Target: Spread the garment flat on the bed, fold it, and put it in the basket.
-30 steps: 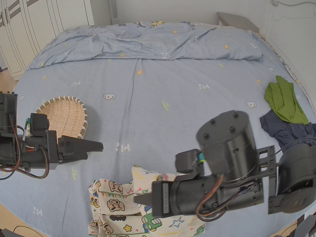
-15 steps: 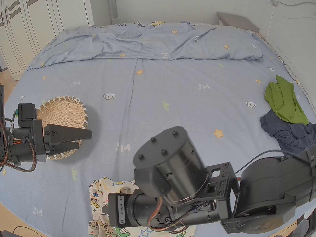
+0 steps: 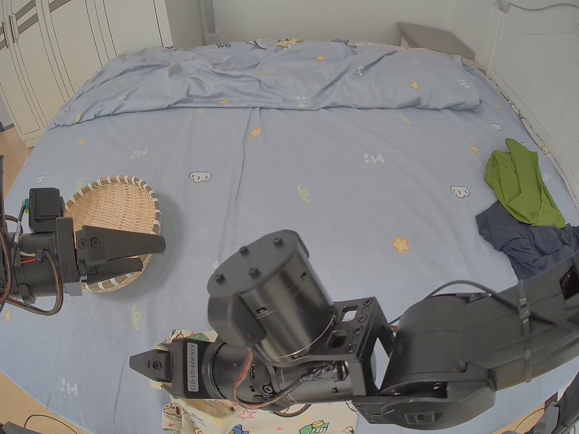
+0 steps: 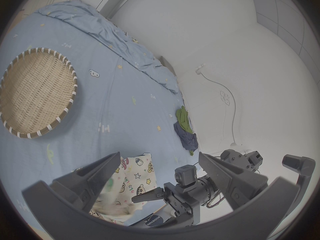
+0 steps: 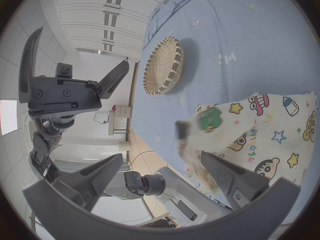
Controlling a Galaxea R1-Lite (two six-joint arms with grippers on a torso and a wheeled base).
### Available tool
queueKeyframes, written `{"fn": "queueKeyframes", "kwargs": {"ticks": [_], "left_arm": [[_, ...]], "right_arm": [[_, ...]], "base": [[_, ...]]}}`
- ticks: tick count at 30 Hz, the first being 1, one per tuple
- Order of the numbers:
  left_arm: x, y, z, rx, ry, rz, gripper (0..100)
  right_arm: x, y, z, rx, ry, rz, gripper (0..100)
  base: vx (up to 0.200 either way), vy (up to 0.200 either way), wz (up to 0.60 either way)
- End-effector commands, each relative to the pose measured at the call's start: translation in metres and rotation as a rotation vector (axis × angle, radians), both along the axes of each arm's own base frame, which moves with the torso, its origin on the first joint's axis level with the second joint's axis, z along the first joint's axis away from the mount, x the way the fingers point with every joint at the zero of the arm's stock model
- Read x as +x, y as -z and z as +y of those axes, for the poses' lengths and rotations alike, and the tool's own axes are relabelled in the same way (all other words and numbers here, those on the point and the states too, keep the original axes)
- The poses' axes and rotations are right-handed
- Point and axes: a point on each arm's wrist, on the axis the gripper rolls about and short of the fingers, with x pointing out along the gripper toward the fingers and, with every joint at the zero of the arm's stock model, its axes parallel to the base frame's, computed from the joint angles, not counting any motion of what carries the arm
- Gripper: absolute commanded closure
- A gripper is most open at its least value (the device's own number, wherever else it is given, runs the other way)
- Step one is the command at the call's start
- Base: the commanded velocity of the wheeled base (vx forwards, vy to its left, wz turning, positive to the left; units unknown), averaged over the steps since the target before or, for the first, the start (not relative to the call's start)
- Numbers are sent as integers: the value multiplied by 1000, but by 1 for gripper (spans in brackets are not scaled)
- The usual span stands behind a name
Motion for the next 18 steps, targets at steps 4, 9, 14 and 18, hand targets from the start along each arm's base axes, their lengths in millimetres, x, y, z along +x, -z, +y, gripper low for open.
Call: {"fn": "queueKeyframes", "kwargs": {"ticks": [4, 9, 14, 18], "left_arm": [[0, 0, 0, 0, 1, 0, 0], [0, 2, 0, 2, 3, 7, 0], [1, 15, 0, 16, 6, 61, 0], [6, 35, 0, 24, 11, 150, 0]], "right_arm": [[0, -2, 7, 12, -9, -4, 0], [1, -2, -1, 1, 2, 0, 0], [16, -17, -36, 15, 74, -11, 0], [32, -35, -97, 31, 153, -36, 0]], "base": [[0, 0, 0], [0, 0, 0], [0, 0, 0], [0, 0, 0]]}}
